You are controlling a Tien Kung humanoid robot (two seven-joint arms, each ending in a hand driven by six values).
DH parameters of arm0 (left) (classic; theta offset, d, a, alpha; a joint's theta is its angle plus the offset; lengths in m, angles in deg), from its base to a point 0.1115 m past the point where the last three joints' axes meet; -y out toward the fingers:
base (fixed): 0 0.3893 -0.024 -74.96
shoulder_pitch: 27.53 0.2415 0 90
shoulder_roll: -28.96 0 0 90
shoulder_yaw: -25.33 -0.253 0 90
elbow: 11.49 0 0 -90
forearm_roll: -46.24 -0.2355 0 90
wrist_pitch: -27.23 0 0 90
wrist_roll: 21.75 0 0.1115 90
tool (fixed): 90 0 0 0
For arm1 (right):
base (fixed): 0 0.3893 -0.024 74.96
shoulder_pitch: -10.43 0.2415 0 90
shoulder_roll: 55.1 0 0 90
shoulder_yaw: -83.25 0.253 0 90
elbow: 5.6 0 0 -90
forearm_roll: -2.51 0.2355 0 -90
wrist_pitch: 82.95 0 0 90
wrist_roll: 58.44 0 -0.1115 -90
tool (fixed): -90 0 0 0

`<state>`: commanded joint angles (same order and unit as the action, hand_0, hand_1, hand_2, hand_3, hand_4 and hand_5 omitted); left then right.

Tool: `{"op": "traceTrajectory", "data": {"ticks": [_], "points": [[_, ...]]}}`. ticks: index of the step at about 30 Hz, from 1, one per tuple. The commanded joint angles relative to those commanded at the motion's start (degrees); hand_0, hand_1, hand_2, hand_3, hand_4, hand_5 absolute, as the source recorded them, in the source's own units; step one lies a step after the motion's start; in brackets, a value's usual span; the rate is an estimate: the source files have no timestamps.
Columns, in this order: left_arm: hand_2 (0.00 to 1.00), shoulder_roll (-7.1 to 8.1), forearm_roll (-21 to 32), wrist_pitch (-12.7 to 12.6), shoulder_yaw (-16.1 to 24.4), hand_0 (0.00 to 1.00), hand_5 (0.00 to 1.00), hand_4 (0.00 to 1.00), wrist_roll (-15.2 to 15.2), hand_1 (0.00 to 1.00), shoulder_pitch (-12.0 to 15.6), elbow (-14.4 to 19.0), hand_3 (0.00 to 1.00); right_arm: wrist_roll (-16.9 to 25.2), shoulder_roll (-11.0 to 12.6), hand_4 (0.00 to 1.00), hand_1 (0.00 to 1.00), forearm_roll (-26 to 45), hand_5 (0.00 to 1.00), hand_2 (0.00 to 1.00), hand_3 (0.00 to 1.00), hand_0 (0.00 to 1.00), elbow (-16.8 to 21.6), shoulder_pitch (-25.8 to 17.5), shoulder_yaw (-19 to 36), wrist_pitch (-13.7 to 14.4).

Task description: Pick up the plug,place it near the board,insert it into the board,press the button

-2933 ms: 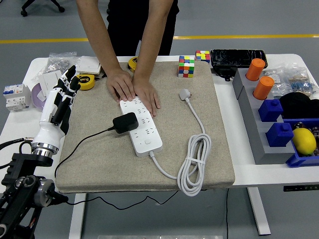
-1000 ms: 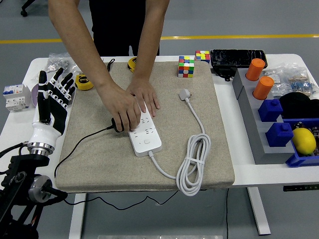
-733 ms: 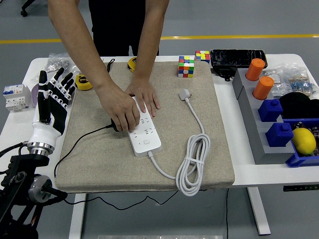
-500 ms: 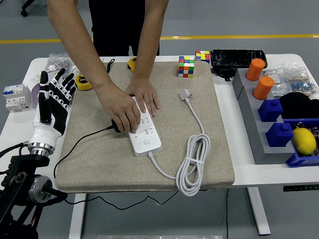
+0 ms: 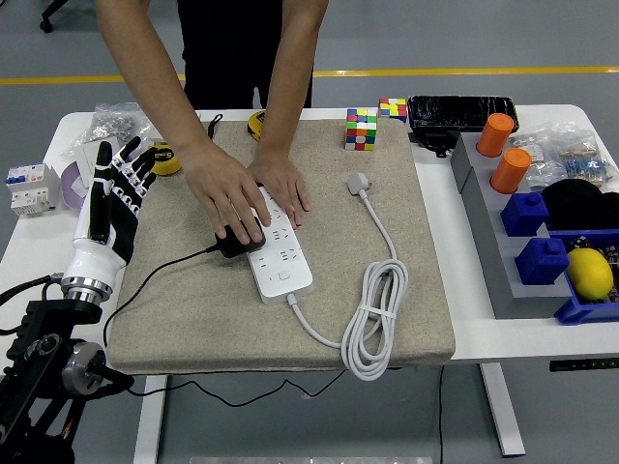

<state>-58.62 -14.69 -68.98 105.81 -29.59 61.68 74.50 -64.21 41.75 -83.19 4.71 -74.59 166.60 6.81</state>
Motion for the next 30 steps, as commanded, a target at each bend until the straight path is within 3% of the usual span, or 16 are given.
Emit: {"op": "traceTrajectory", "data": {"ticks": [1,2,7,8,13,14,19,20,25,26,30], "points": [[0.870,0.07,-0.38,-0.05,-0.02,0.935,0.930,0.998,0.10,0.942,-0.03,0.02,0.910,0.04,0.03,0.998,0.744,0.18,0.841,0.735,0.764,0.869,0.00,0.05,-0.21,0.01],[0.866,0.10,-0.56,-0.07,-0.02,0.933,0.860,0.998,0.15,0.935,-0.04,0.03,0.910,0.05,0.05,0.998,0.744,0.26,0.840,0.735,0.764,0.868,0.00,0.08,-0.31,0.01],[0.866,0.53,-8.79,-0.46,0.45,0.933,0.860,0.998,2.10,0.935,-0.19,0.55,0.910,0.18,0.20,0.998,0.744,0.96,0.840,0.735,0.764,0.868,0.00,0.21,-0.90,0.13],[0.871,0.69,-11.40,-0.30,0.59,0.932,0.717,0.998,3.43,0.937,-0.44,0.58,0.910,0.12,0.23,0.998,0.744,0.85,0.841,0.735,0.764,0.868,0.00,0.22,-0.79,0.12],[0.871,2.18,-23.65,3.13,-1.78,0.932,0.717,0.998,9.92,0.937,-3.15,-1.10,0.910,0.03,0.16,0.998,0.744,0.69,0.841,0.735,0.764,0.868,0.00,0.16,-0.47,0.11],[0.886,2.27,-25.24,3.33,-2.05,0.942,0.504,0.998,10.22,0.948,-3.37,-1.29,0.909,0.02,0.15,0.998,0.744,0.68,0.840,0.735,0.764,0.867,0.00,0.16,-0.46,0.11],[0.886,2.84,-37.03,5.04,-6.38,0.942,0.504,0.998,12.71,0.948,-7.07,-4.97,0.909,0.09,0.01,0.998,0.744,0.91,0.840,0.735,0.764,0.867,0.00,0.23,-0.68,0.13],[0.876,2.83,-39.63,5.05,-7.43,0.957,0.247,0.998,13.06,0.950,-7.87,-5.88,0.875,0.12,0.00,0.998,0.744,1.03,0.840,0.735,0.764,0.867,0.00,0.22,-0.73,0.16],[0.876,2.65,-51.92,5.13,-10.70,0.957,0.247,0.998,14.07,0.950,-10.66,-9.95,0.875,0.03,0.04,0.998,0.744,0.80,0.840,0.735,0.764,0.867,0.00,0.18,-0.45,0.15],[0.869,2.56,-54.16,4.96,-11.14,0.957,0.178,0.998,14.12,0.952,-11.09,-10.69,0.846,-0.01,0.06,0.998,0.744,0.71,0.840,0.735,0.764,0.866,0.00,0.19,-0.40,0.13],[0.869,2.04,-62.16,4.00,-12.10,0.957,0.178,0.998,14.04,0.952,-12.23,-13.03,0.846,-0.05,0.04,0.998,0.744,0.54,0.840,0.735,0.764,0.866,0.00,0.13,-0.28,0.11]]}}
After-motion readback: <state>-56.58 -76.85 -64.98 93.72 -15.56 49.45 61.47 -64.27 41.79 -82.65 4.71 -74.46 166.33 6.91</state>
